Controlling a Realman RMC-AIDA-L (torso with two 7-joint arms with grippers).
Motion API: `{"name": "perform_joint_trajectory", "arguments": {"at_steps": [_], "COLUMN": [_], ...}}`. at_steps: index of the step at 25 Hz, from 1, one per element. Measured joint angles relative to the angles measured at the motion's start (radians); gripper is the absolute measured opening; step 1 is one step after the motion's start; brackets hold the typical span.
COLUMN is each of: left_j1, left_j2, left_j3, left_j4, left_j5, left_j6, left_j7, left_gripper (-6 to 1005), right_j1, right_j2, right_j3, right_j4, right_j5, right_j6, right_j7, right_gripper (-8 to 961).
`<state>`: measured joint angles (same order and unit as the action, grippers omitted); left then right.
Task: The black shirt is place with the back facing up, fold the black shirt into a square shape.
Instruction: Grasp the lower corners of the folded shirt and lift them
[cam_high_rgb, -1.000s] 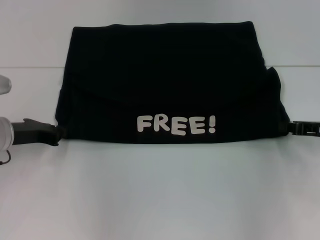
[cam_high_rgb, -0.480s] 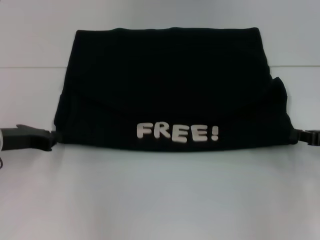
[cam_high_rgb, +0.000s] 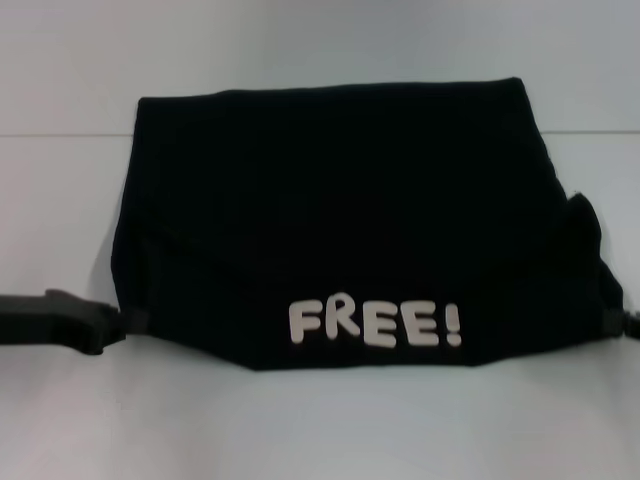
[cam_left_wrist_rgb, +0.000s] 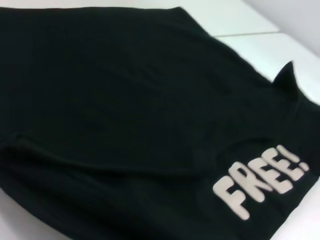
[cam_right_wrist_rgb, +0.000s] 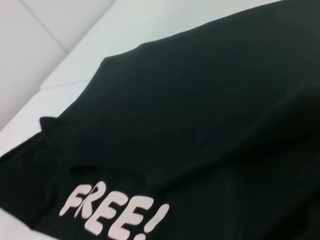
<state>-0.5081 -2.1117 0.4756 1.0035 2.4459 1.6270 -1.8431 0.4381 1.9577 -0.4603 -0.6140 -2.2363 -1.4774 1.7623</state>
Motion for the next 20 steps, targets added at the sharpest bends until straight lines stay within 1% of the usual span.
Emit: {"name": "perform_joint_trajectory", "arguments": {"at_steps": [5, 8, 12, 16, 20], "left_j1": [0.013, 0.021, 0.037, 0.056, 0.073], "left_j2": [0.013, 0.021, 0.024, 0.020, 0.014], "left_j3": [-0.072, -0.109, -0.137, -0.145, -0.148], "left_j4": [0.001, -0.004, -0.007, -0.010, -0.016], "left_j5": [0.004, 0.008, 0.014, 0.015, 0.016], "left_j6": [0.160, 0.264, 0.352, 0.399, 0.410], "left_j7": [0.034, 0.061, 0.066, 0.067, 0.067], "left_gripper": [3, 2, 2, 2, 2], "right_j1": [-0.047, -0.080, -0.117, -0.149, -0.175], "right_j2": [-0.003, -0.010, -0.025, -0.028, -0.031], "right_j3": [0.013, 0.033, 0.076, 0.085, 0.092], "right_j4": [-0.006, -0.007, -0.014, -0.033, -0.035], "right_j5": [0.001, -0.002, -0.003, -0.006, -0.015], "right_j6": [-0.076, -0.148, -0.240, -0.287, -0.322], "right_j7": [-0.049, -0.098, -0.146, -0.165, -0.176], "right_gripper": [22, 22, 22, 22, 21]}}
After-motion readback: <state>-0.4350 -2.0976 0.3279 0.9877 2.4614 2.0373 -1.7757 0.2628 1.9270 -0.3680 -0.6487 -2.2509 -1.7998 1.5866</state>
